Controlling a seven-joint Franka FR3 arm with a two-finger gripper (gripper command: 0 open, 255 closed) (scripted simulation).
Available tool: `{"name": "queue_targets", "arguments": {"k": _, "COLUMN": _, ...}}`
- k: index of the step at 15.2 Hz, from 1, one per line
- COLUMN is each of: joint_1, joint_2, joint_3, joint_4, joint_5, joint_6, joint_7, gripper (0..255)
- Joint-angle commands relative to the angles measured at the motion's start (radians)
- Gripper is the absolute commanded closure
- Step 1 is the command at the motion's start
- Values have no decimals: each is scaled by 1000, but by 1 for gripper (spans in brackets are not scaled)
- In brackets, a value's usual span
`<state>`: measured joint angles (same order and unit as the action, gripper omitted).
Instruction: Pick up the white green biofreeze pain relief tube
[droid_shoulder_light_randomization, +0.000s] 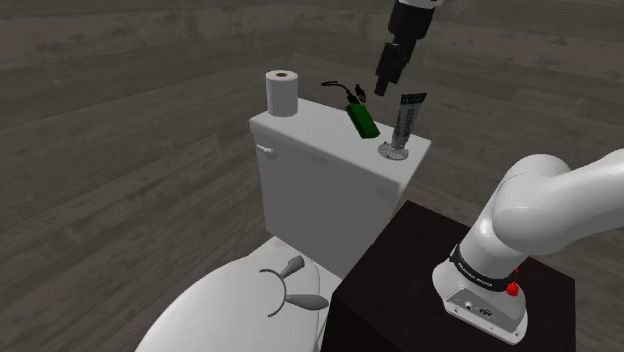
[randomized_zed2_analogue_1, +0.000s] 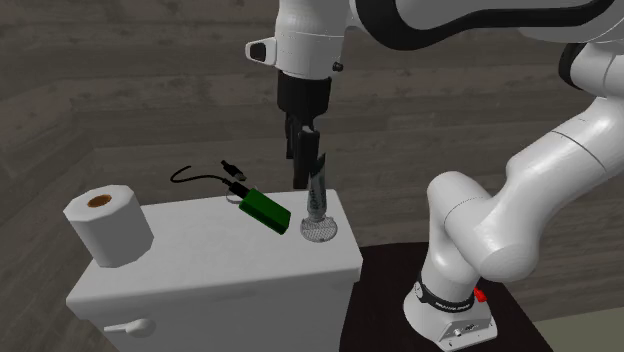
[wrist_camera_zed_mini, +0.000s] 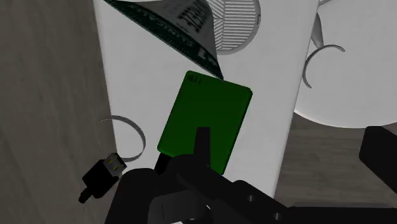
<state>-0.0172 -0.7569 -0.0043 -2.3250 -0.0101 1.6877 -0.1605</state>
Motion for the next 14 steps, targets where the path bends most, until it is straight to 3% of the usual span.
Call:
{"name": "queue_targets", "arguments": {"k": 1, "joint_1": 0, "joint_2": 0, "joint_3": 0, "joint_4": 0, "joint_5": 0, "joint_6": 0, "joint_7": 0, "gripper": 0}}
{"name": "queue_targets", "arguments": {"k": 5, "joint_1": 178, "joint_2": -61, "joint_3": -214, "joint_4": -13, "joint_5": -137, "joint_6": -70, "joint_7": -645, "gripper": 0}}
{"name": "queue_targets", "arguments": {"k": 14, "joint_1": 174, "joint_2": -87, "joint_3": -229, "joint_4": -130, "joint_5": -152, "joint_6": 21, "joint_7": -640, "gripper": 0}}
